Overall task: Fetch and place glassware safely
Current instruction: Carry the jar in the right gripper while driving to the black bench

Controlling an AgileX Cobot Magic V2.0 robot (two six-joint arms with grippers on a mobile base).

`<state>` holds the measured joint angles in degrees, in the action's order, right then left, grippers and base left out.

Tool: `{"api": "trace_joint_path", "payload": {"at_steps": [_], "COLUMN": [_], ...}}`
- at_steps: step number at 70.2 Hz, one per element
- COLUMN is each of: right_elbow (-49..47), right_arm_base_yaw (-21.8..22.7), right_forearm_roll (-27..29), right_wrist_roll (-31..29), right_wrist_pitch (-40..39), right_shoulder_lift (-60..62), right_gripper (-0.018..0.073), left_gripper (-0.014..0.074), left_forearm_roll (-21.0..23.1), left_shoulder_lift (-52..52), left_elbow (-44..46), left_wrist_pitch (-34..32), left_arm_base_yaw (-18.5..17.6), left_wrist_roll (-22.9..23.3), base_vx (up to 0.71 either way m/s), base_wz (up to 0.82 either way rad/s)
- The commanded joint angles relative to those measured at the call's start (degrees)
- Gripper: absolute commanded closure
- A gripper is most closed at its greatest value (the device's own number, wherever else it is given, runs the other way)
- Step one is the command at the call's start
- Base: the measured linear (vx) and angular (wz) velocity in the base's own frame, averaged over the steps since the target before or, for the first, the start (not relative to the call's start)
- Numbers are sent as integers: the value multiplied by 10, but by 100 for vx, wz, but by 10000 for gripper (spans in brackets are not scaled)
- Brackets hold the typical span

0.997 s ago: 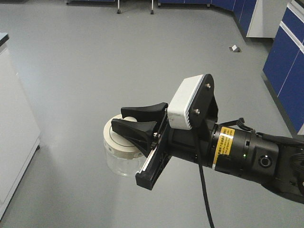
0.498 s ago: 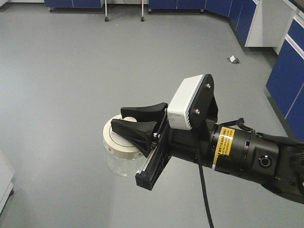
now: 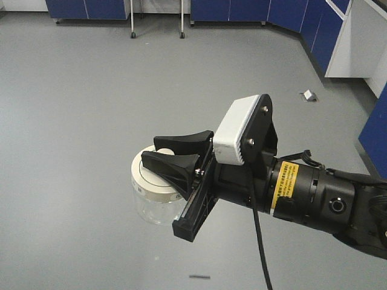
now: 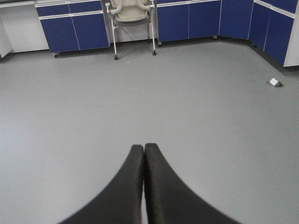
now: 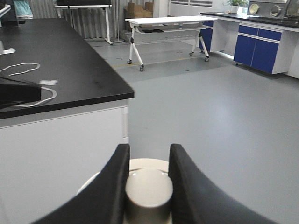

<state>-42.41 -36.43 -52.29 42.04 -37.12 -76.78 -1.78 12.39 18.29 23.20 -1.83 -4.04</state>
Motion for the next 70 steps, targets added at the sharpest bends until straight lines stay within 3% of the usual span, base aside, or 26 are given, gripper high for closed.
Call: {"api": "trace_joint_path", "payload": {"at_steps": [1, 70], "right_elbow": [-15, -15], "right_arm_base_yaw": [1, 1], "right_forearm_roll": [23, 23], "right_wrist_roll": [-1, -1], "right_wrist_pitch": [-43, -43], "right_shoulder_lift": [19, 19], "right_gripper": [563, 563], "left_gripper": [603, 603], "left_forearm_roll": [4, 4], "left_shoulder_lift": [4, 4], "left_elbow": [15, 15], "left_wrist_pitch": [-40, -40], "left_arm_base_yaw": [-2, -2], "left_wrist_roll": [2, 2], "base_vx": [59, 61], "base_wz": [-3, -6]}}
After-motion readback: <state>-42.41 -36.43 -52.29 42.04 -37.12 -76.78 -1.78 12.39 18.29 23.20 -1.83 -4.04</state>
